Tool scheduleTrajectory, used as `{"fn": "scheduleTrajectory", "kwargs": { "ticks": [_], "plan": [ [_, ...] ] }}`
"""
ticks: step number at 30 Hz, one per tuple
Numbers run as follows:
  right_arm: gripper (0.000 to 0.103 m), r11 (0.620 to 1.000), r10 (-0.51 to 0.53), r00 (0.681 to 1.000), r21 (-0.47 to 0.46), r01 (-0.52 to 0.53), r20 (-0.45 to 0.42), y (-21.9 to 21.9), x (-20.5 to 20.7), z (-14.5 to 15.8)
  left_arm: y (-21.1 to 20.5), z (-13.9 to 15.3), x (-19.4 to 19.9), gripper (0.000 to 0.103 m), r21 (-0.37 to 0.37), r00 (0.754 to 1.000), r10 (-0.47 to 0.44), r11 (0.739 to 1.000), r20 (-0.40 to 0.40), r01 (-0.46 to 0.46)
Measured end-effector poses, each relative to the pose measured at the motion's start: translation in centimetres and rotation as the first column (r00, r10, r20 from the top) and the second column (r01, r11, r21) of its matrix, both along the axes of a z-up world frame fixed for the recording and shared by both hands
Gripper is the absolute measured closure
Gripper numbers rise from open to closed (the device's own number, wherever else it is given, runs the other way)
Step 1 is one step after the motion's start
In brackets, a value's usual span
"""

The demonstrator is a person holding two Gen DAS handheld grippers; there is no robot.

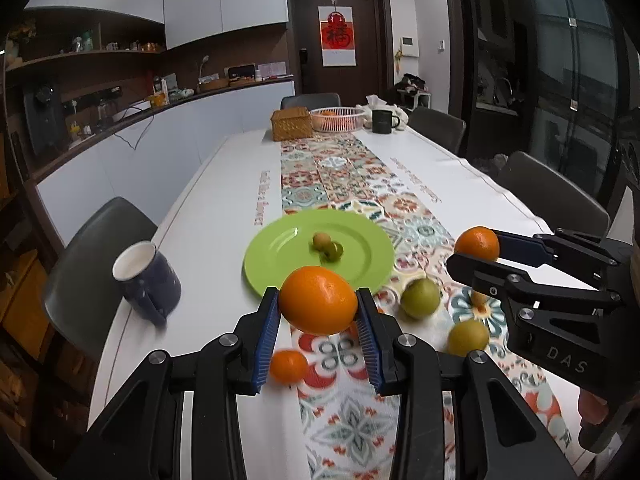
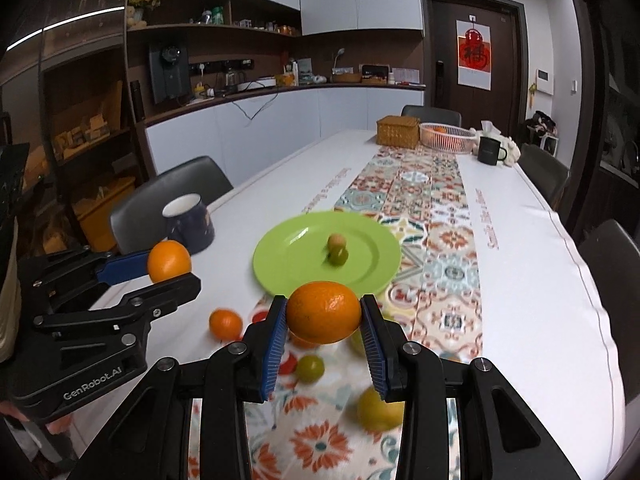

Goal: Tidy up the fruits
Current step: 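Carry orange and kumquat over the green plate and release both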

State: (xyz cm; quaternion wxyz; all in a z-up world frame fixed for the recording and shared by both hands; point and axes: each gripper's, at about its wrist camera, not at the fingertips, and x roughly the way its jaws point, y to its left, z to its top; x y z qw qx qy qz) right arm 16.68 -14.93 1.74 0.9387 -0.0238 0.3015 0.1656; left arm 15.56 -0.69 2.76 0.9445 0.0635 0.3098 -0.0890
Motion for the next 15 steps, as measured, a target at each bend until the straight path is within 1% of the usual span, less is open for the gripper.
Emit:
{"fn": "scheduleTrajectory", "kwargs": {
  "ticks": [7, 13, 15],
  "plan": [
    [0.066, 1.000, 0.021, 1.000, 0.006, -0.021, -0.004, 0.6, 3.9, 1.3, 0.3, 1.4, 3.4, 0.065, 0.001, 1.000, 0.008, 1.000, 0.021, -0.008],
    [0.066, 0.999, 0.031, 0.999, 0.010, -0.031, -0.033, 1.0, 7.7, 1.6, 0.6, 1.7, 7.0, 0.065, -0.022, 1.000, 0.008, 1.000, 0.002, -0.008],
    [0.066, 0.999, 0.037, 0.998, 0.014, -0.036, -0.058, 1.2, 9.5, 1.4, 0.6, 1.6, 8.5, 0.065, -0.021, 1.000, 0.014, 1.000, -0.008, -0.015]
  ]
}}
